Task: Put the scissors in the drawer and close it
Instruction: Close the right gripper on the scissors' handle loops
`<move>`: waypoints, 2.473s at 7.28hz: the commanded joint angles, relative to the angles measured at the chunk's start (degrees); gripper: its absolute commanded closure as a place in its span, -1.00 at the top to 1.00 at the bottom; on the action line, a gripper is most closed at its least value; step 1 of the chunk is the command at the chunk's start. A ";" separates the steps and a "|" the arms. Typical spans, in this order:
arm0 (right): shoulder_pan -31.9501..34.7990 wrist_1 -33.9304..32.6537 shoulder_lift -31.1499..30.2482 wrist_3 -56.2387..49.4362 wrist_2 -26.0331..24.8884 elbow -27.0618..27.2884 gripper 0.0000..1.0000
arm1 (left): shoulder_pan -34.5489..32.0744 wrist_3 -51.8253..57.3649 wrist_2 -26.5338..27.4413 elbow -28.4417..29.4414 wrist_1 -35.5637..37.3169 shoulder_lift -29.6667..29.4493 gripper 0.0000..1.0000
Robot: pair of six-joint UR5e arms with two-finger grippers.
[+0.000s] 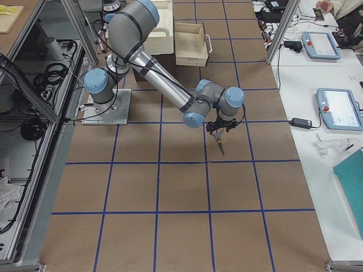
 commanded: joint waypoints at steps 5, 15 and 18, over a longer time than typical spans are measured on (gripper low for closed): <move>0.00 -2.56 0.99 -4.72 -2.43 0.32 0.91 | 0.00 0.00 0.00 0.00 0.05 0.00 1.00; 0.00 -2.38 2.39 -4.98 -4.19 0.32 -0.64 | 0.00 0.00 0.00 0.00 -0.12 0.00 1.00; 0.09 -2.56 1.96 -7.79 -4.54 -0.38 -1.00 | 0.00 0.00 0.00 0.00 -0.12 0.00 1.00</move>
